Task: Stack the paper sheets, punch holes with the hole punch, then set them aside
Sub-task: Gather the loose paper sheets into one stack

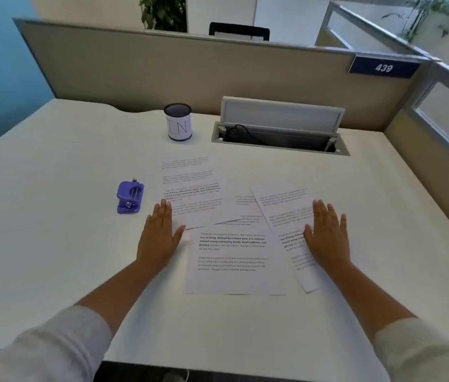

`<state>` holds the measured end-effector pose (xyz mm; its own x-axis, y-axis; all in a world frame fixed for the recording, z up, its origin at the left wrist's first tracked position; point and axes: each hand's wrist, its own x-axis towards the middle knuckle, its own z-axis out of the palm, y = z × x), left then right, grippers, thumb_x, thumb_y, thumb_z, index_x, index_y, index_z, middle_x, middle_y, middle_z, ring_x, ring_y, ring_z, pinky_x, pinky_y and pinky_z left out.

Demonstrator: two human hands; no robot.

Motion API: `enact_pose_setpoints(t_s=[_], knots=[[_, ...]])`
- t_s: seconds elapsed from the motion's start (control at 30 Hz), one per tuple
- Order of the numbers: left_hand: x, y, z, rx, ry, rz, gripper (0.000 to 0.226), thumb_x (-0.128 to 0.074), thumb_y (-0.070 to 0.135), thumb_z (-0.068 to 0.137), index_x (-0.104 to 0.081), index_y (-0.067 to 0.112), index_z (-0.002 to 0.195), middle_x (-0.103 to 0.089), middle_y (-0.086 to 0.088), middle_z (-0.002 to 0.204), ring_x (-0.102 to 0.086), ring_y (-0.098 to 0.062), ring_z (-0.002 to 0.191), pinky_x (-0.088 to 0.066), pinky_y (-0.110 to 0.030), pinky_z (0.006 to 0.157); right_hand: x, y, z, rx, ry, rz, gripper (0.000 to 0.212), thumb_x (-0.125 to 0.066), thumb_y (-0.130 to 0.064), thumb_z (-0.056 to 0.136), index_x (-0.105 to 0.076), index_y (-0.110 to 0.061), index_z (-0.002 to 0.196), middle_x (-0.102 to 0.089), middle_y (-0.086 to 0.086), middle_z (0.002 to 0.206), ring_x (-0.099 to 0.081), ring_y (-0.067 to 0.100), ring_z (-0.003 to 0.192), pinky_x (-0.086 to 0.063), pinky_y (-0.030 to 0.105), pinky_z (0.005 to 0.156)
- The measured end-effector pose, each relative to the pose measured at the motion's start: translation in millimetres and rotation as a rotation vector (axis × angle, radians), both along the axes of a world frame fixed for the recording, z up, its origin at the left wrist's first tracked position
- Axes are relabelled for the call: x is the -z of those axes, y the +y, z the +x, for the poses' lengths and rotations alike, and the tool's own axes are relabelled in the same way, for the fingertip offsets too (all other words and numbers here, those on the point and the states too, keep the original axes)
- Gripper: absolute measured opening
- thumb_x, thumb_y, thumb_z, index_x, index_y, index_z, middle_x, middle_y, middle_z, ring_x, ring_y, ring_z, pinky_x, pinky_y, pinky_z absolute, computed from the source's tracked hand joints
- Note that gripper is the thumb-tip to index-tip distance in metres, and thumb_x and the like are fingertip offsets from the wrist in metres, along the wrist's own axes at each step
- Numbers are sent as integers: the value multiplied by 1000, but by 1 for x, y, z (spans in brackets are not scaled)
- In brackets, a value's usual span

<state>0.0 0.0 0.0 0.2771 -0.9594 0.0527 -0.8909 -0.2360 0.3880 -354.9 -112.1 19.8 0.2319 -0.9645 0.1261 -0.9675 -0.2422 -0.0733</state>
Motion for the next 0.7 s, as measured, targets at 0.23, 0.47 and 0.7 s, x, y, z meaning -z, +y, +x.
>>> enact_pose_setpoints(t_s=[0.23,0.47,0.7], knots=[[18,5,2,-29,-56,68,98,5,68,71,-6,6,145,-7,-9,156,-5,-22,145,-6,-38,118,18,12,-2,55,33,165,66,-5,-39,86,-13,-19,148,-14,1,157,-7,22,146,-2,45,118],[22,9,1,-31,-100,78,89,3,60,74,-15,9,145,-13,-8,156,-10,-23,144,-7,-41,116,23,15,0,72,-10,196,65,-7,-40,86,-13,-22,148,-11,0,158,-7,22,146,-5,47,118],[25,11,1,-34,-143,64,85,0,57,78,-19,8,144,-18,-8,155,-14,-23,144,-9,-42,116,24,18,1,76,-36,180,58,-15,-36,92,-16,-21,147,-15,1,157,-10,22,145,-9,48,117]])
